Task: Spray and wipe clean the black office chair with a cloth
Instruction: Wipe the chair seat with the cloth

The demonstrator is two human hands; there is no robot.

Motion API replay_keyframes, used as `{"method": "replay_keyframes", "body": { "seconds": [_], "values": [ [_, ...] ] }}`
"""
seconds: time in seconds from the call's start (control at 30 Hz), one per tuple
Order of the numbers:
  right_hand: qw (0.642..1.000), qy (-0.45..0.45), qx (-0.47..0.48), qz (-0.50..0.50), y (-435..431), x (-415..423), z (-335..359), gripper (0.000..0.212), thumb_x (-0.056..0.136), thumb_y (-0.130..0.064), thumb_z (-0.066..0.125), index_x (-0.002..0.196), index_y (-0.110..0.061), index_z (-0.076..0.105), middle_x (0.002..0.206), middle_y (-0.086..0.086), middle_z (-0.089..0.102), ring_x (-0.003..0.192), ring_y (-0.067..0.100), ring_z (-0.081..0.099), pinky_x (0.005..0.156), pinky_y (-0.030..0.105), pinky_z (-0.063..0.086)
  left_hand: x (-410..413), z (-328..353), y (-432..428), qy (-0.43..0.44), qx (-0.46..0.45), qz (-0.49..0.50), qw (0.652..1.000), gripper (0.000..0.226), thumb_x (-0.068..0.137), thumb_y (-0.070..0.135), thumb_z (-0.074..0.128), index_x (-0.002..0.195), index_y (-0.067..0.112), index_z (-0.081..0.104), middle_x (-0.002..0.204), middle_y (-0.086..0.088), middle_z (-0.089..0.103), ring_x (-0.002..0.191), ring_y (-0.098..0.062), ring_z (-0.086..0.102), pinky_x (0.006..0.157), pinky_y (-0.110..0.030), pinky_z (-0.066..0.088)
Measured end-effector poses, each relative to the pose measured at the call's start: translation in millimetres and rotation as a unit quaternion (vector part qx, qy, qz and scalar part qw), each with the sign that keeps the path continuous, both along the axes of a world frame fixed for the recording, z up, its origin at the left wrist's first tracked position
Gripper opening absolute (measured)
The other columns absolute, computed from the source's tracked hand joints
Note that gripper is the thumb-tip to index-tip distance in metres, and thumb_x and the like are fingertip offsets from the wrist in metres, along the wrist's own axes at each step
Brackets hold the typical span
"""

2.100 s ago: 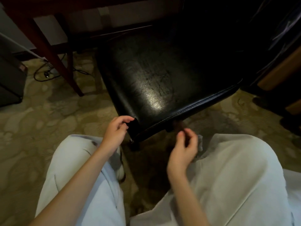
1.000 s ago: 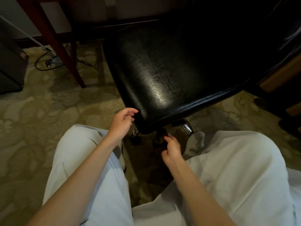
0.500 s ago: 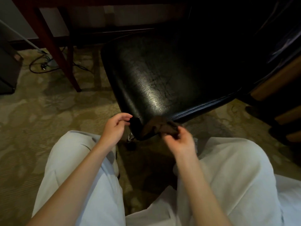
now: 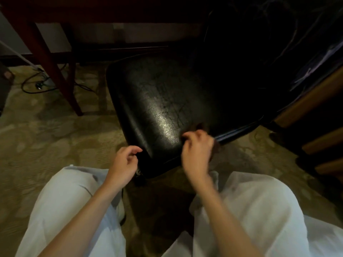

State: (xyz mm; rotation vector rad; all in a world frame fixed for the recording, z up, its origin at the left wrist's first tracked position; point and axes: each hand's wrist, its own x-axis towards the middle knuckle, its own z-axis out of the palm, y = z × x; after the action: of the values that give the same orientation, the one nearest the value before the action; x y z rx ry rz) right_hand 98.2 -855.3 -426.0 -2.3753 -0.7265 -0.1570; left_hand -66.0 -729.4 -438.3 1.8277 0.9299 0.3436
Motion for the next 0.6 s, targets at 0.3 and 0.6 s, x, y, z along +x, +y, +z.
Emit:
{"method": "replay_keyframes", "body": {
  "seconds": [0.3, 0.6],
  "values": [
    [0.967, 0.119, 0.132, 0.184, 5.4, -52.4, 32.5, 0.032, 0.078, -0.026, 0.044, 0.101, -0.028, 0.067, 0.106, -0.001, 0.06, 0.107, 0.015, 0.051, 0.097, 0.018, 0.034, -5.6, -7.8, 10.3, 0.001, 0.047, 0.007, 0.999, 0.045, 0.084, -0.013, 0.048, 0.091, 0.029, 0.063, 0.102, -0.005, 0.064, 0.103, -0.022, 0.059, 0.09, -0.035, 0.044],
    [0.998, 0.047, -0.036, -0.008, -8.9, 144.2, 54.7, 0.034, 0.091, -0.034, 0.052, 0.124, -0.026, 0.055, 0.131, 0.012, 0.046, 0.117, 0.034, 0.044, 0.1, 0.042, 0.037, 10.0, 5.3, -4.5, -0.013, 0.07, 0.026, 0.997, 0.045, 0.088, -0.006, 0.051, 0.088, 0.039, 0.055, 0.099, -0.006, 0.055, 0.079, -0.015, 0.055, 0.067, -0.012, 0.043]
  ]
}}
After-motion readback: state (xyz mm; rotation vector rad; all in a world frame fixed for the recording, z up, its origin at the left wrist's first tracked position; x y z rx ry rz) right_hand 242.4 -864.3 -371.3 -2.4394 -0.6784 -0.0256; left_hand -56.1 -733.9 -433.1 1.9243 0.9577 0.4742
